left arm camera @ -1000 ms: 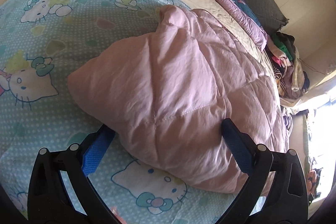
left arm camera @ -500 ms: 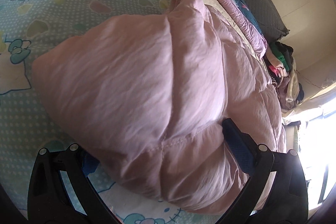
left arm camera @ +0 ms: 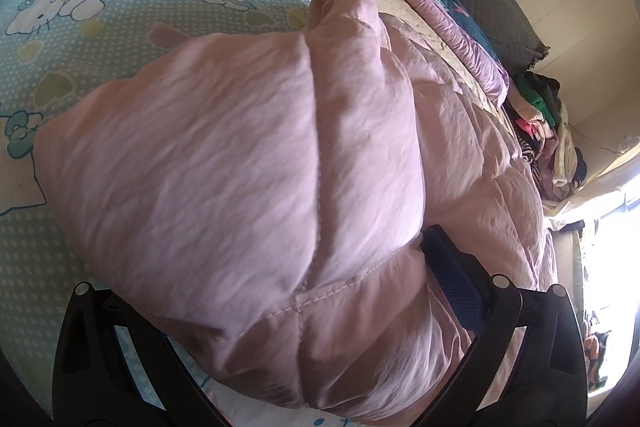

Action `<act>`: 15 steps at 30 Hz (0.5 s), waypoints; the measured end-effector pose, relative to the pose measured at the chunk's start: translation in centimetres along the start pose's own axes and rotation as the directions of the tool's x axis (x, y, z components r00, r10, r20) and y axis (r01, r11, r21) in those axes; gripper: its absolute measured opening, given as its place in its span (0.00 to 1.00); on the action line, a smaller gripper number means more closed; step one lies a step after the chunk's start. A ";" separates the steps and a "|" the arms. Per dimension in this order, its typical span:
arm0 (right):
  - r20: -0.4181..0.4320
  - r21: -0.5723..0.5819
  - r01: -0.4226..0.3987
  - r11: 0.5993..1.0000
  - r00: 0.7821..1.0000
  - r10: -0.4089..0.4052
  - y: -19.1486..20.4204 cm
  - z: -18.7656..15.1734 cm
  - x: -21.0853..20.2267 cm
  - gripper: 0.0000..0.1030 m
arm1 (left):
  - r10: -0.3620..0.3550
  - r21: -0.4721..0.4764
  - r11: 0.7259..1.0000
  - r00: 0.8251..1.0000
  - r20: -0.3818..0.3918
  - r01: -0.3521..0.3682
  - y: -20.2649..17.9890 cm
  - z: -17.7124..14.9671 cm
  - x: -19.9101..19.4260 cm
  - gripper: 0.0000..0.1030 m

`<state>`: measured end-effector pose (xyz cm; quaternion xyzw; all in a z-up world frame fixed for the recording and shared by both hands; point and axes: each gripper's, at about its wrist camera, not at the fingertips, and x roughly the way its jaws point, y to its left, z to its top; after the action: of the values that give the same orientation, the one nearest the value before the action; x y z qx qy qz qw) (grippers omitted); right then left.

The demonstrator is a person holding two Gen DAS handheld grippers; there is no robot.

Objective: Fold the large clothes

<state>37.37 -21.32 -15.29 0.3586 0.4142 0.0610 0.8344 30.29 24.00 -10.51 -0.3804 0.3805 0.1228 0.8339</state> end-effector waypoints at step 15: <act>0.026 -0.108 -0.077 0.991 0.996 0.080 1.5 -0.4 -1.0 0.56 | 0.013 0.137 0.990 0.998 0.053 -0.020 -2.6 0.2 -0.7 0.60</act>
<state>36.68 -20.37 -13.80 0.3304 0.3834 0.1105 0.8554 31.25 22.42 -8.53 -0.3156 0.3692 0.1130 0.8668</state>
